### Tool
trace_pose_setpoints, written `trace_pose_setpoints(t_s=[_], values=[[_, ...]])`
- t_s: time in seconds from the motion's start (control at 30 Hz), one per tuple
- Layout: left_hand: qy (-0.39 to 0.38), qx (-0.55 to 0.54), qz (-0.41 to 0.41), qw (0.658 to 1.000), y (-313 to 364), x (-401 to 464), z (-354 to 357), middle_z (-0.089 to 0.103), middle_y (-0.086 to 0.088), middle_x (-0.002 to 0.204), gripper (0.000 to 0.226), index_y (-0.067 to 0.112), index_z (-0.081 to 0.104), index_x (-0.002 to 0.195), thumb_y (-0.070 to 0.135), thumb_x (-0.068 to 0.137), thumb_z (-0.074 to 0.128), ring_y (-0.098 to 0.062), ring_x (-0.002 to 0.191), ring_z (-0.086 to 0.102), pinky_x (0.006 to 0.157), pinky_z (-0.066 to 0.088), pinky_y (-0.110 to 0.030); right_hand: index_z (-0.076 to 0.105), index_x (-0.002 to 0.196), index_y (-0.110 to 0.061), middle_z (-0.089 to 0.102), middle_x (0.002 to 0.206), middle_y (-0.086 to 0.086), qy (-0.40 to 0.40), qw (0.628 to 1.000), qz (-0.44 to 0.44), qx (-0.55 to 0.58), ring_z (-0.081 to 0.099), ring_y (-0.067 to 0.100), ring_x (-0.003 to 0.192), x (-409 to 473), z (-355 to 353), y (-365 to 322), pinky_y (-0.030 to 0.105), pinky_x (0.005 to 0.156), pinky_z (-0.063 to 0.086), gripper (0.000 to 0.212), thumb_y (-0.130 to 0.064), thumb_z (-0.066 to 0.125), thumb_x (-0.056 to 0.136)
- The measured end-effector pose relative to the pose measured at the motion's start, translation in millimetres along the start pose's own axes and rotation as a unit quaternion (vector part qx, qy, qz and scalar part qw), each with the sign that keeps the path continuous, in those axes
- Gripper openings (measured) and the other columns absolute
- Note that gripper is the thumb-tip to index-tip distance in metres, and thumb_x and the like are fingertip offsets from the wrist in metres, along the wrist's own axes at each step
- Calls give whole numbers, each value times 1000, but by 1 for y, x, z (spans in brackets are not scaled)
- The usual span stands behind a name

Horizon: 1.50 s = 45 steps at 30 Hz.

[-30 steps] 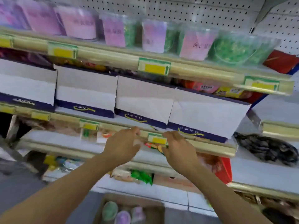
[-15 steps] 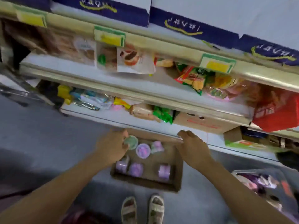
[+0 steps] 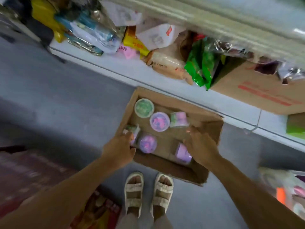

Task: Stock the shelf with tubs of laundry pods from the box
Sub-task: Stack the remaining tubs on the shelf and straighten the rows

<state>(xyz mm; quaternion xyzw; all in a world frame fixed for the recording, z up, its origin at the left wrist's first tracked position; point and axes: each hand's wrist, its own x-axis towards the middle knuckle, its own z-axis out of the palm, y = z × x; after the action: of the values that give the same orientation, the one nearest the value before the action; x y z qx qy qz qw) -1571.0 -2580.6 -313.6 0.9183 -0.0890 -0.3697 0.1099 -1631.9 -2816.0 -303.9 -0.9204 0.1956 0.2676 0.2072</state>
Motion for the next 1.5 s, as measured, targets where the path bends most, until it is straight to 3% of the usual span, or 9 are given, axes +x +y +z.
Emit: trace_pose_setpoints(t_s=[0.3, 0.43, 0.6, 0.87, 1.07, 1.17, 1.3, 1.4, 1.5], values=[[-8, 55, 44, 997, -30, 113, 132, 52, -4, 128, 61, 23, 35, 136, 34, 82, 61, -23, 115, 52, 86, 51, -38, 34, 135, -12, 50, 127, 13, -13, 1000, -8, 21, 53, 30, 111, 109, 140, 32, 39, 89, 46, 53, -20, 55, 87], [-8, 80, 70, 994, -32, 146, 176, 44, -5, 134, 76, 22, 29, 138, 41, 77, 70, -22, 120, 47, 91, 48, -39, 32, 135, -14, 49, 125, 13, -15, 1000, 8, 18, 53, 30, 109, 143, 179, 39, 35, 82, 43, 54, -19, 56, 87], [-15, 159, 60, 985, -26, 173, 230, 24, -11, 145, 99, 25, 15, 143, 53, 68, 73, -31, 136, 24, 104, 34, -44, 32, 134, -11, 50, 121, 15, -31, 997, 8, 64, 53, 32, 109, 153, 226, 53, 46, 86, 48, 55, -20, 58, 86], [0, 216, 17, 976, -24, 194, 275, 21, -19, 141, 103, 14, 14, 142, 39, 67, 80, -36, 126, 31, 86, 50, -42, 39, 128, -9, 49, 123, 16, -15, 994, 18, 108, 52, 36, 111, 148, 258, 71, 49, 89, 46, 48, -18, 60, 86], [53, -65, -9, 996, -33, 183, 245, 36, -10, 132, 105, 11, 29, 132, 43, 51, 87, -25, 122, 38, 96, 41, -36, 47, 123, -4, 56, 117, 15, -2, 979, 82, 188, 53, 32, 110, 137, 250, 77, 36, 89, 42, 33, -14, 51, 91], [76, -217, 0, 973, -30, 169, 229, 41, -1, 124, 95, 17, 34, 125, 39, 50, 87, -13, 112, 44, 90, 46, -29, 58, 100, -10, 58, 94, 11, -60, 922, 208, 320, 55, 30, 101, 132, 236, 71, 34, 85, 42, 28, -32, 42, 97], [27, -428, -14, 903, -22, 157, 210, 45, 8, 120, 95, 27, 32, 114, 44, 35, 83, -14, 115, 51, 86, 54, -43, 53, 115, -13, 61, 101, 12, -190, 701, 362, 584, 60, 22, 83, 127, 213, 63, 34, 72, 50, 46, -51, 42, 93], [-8, -494, 23, 869, -14, 153, 199, 49, 5, 119, 88, 30, 37, 106, 26, 36, 89, -11, 114, 54, 85, 54, -35, 57, 93, -7, 53, 78, 8, -164, 593, 371, 695, 49, 15, 63, 128, 196, 58, 23, 51, 48, 18, -25, 53, 91], [-59, -518, 43, 852, -6, 145, 179, 53, 7, 110, 76, 21, 44, 105, 7, 46, 90, 1, 98, 59, 70, 50, -11, 56, 83, -3, 50, 74, 8, -125, 572, 352, 731, 47, 13, 62, 129, 185, 57, 16, 41, 47, 7, -7, 56, 89]])
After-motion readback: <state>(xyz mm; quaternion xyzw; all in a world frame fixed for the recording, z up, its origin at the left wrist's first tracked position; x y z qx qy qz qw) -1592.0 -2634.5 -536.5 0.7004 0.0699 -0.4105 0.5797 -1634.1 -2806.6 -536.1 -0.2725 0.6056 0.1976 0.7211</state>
